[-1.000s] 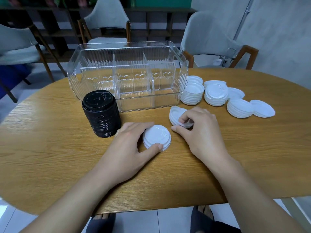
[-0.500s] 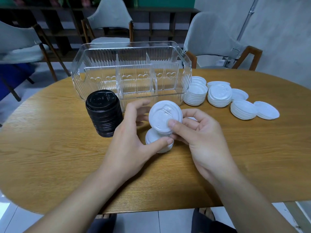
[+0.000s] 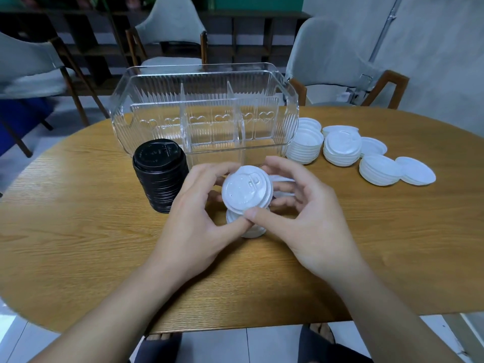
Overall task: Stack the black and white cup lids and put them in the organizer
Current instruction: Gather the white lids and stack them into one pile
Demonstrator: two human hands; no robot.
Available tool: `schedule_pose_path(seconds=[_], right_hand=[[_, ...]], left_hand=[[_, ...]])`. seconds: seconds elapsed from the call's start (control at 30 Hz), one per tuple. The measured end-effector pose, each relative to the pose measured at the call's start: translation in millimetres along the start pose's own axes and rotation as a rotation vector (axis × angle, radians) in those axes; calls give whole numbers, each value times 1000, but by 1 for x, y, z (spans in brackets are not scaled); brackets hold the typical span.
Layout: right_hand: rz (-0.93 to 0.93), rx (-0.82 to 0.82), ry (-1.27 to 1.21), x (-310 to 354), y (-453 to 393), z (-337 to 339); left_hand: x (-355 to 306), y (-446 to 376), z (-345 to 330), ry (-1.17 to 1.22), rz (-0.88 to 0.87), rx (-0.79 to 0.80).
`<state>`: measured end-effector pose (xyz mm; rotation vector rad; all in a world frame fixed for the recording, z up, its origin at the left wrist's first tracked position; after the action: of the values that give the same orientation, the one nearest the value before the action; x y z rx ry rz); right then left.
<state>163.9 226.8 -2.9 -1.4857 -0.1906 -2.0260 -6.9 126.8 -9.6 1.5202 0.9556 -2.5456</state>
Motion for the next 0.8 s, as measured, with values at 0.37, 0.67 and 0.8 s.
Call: schedule_pose_path(seconds=[0.37, 0.67, 0.8], right_hand=[[31, 68, 262, -10, -4, 2], [15, 59, 425, -15, 1, -5], [1, 108, 441, -18, 0, -9]], left_hand=[[7, 5, 1, -148, 60, 163], [28, 9, -7, -340, 186, 267], [32, 9, -6, -347, 211, 251]])
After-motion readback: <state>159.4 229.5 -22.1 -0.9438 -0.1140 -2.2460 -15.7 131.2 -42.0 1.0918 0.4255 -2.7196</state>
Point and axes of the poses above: each hand's wrist, its own y-axis away from the middle knuckle, its own z-axis out of the back of the hand, x = y × z, the point moved 6 cm from there along -y, towards the middle knuckle, and after that the axes turned 8 degrees about y, right-handed, at the moved point
